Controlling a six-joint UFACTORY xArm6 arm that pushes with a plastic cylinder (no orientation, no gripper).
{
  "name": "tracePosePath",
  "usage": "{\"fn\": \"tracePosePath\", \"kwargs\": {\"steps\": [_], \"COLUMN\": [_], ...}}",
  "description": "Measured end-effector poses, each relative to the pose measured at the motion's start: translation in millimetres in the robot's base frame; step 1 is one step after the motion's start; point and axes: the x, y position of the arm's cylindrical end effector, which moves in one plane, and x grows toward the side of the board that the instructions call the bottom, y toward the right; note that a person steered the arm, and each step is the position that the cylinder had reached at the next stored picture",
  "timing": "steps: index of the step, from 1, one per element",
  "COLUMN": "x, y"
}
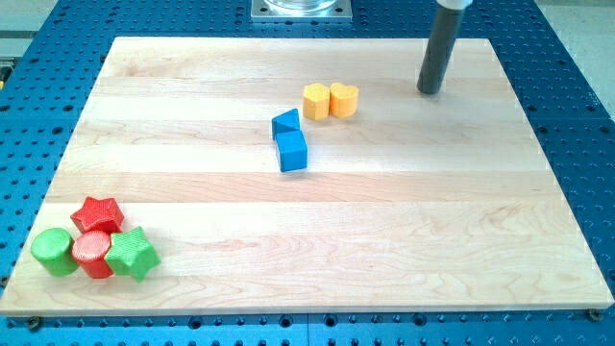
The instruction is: Separate the hexagon from the heart
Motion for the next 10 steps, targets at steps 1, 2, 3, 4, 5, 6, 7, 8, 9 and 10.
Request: {"fn": "tracePosePath", "kwargs": {"steps": [1,2,3,4,5,6,7,8,9,10], "x": [35,30,9,-5,18,40,17,-4,-12,-26], "y": [-18,-64,-79,-87,-72,-114,-140,-139,-149,-163]}}
